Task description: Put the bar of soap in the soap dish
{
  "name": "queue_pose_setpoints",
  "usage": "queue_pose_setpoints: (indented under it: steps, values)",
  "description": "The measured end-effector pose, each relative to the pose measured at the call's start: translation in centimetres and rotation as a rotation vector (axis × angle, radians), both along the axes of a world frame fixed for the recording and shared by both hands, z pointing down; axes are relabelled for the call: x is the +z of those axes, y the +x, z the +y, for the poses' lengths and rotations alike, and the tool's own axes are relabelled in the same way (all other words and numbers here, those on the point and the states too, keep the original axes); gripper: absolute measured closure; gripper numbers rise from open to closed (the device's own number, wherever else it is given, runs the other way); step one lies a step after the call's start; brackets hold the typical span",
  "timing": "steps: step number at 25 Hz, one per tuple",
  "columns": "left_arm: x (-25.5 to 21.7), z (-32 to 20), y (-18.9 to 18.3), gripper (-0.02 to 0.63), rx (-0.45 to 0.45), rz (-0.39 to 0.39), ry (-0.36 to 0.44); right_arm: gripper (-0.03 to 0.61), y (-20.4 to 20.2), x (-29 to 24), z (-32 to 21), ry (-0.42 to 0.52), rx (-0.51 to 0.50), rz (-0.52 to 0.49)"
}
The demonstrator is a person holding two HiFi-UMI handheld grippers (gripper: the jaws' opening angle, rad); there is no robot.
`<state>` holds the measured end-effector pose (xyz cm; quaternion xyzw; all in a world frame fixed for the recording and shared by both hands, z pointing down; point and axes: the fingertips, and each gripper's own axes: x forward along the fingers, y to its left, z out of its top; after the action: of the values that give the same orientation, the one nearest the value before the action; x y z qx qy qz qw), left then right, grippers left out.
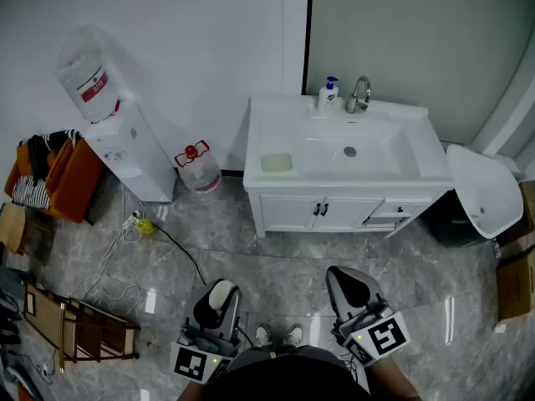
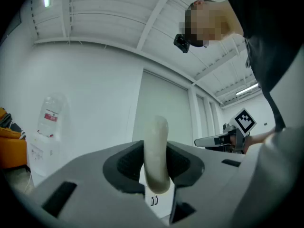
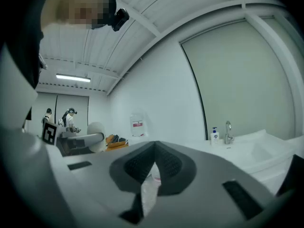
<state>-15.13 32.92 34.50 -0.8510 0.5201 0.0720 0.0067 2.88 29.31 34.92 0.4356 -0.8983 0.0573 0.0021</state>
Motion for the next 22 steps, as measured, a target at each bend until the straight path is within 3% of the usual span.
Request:
queue_pose_setpoints:
  steps: [5, 9, 17, 22]
  values:
    - [-0.4, 0.8, 0.0, 0.499, -0.002, 0.0, 0.009, 0.568, 0.2, -0.1, 0.9, 0.007, 0.005, -0.001]
    - [-0.6, 0.8, 0.4, 0.499, -0.013, -0.007, 0.013, 0.568, 0.4, -0.2, 1.3, -0.029, -0.047, -0.085]
    - [-0.8, 0.9, 1.7, 0.499, -0.057, -0.036, 0.057, 0.568, 1.7, 1.6, 1.9, -0.044, -0.093, -0.071]
    - [0.4, 0.0, 2.8, 0.499, -0.045, -0.044, 0.005, 0.568, 1.8, 2.8, 1.3, -0.062, -0.114, -0.064]
